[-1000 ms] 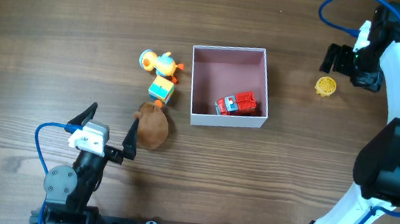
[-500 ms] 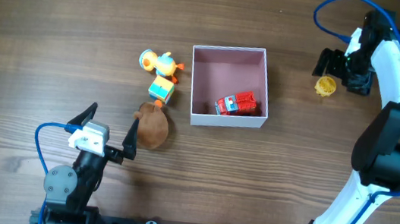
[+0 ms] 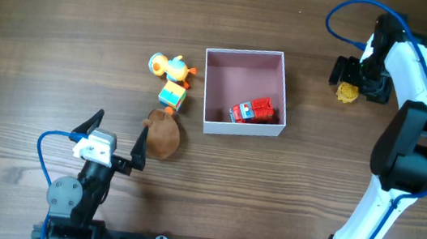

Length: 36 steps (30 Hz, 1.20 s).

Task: Pack container
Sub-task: 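Close the right gripper on the yellow wheel and lift it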

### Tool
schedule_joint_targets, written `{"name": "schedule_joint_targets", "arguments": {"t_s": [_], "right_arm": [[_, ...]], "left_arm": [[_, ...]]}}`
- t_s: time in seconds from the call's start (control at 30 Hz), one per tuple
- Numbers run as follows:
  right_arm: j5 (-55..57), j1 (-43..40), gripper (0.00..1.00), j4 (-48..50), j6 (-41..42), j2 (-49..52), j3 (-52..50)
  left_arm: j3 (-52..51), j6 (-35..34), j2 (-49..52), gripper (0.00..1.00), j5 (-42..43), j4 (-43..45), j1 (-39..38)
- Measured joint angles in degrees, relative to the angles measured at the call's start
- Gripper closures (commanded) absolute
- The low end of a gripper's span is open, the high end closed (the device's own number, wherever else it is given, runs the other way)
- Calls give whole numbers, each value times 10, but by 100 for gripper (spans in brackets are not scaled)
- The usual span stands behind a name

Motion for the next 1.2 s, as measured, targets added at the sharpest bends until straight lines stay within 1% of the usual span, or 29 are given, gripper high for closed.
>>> {"name": "schedule_joint_targets", "arguments": {"t_s": [0.47, 0.77, 0.87, 0.9, 1.0, 1.07, 1.1, 1.2], "right_arm": [[4, 0, 0, 8, 0, 13, 0], [11, 0, 0, 17, -26, 35, 0], [11, 0, 11, 21, -34, 35, 0], [11, 0, 19, 24, -38, 35, 0], [11, 0, 30, 27, -44, 35, 0], [11, 0, 43, 28, -46, 35, 0], [11, 0, 48, 28, -45, 35, 0], [13, 0, 53, 30, -49, 35, 0]], "left_arm": [[0, 0, 0, 0, 0, 0, 0], [0, 0, 0, 0, 0, 0, 0], [0, 0, 0, 0, 0, 0, 0], [0, 0, 0, 0, 0, 0, 0], [0, 0, 0, 0, 0, 0, 0], [0, 0, 0, 0, 0, 0, 0], [0, 0, 0, 0, 0, 0, 0], [0, 0, 0, 0, 0, 0, 0]]}}
